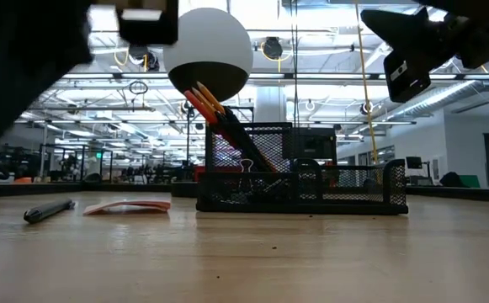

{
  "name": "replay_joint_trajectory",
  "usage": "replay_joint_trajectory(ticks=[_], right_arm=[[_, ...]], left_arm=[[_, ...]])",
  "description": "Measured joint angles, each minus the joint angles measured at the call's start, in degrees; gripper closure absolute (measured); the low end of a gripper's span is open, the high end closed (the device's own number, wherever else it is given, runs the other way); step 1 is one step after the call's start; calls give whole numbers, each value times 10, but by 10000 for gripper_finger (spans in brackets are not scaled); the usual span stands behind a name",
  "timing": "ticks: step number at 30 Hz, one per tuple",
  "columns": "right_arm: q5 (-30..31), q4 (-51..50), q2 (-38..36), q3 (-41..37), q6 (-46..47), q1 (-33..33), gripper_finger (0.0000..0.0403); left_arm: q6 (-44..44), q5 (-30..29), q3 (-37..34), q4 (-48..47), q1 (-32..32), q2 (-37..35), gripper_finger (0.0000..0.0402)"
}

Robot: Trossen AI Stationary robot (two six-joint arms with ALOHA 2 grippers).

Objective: Pick and place office supplies into organizer
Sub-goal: Put the eraser into the desk organizer

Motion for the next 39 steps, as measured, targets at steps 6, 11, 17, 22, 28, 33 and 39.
replay_joint_trajectory(ticks=[6, 11, 17, 22, 28, 33, 39], right_arm=[[0, -14, 0, 0, 0, 0, 275], [0, -17, 0, 0, 0, 0, 275], [0, -19, 0, 0, 0, 0, 275], [0, -25, 0, 0, 0, 0, 275], [0, -23, 0, 0, 0, 0, 275], [0, -24, 0, 0, 0, 0, 275], [0, -26, 0, 0, 0, 0, 275]], left_arm=[[-14, -38, 54, -9, -10, 37, 281], [10, -39, 72, -18, -13, 44, 281], [21, -34, 80, -15, -20, 53, 233], [31, -40, 89, 6, -23, 56, 177], [38, -49, 96, 13, -21, 71, 172], [41, -36, 99, 20, -22, 88, 198], [32, -37, 107, 20, -19, 95, 230]])
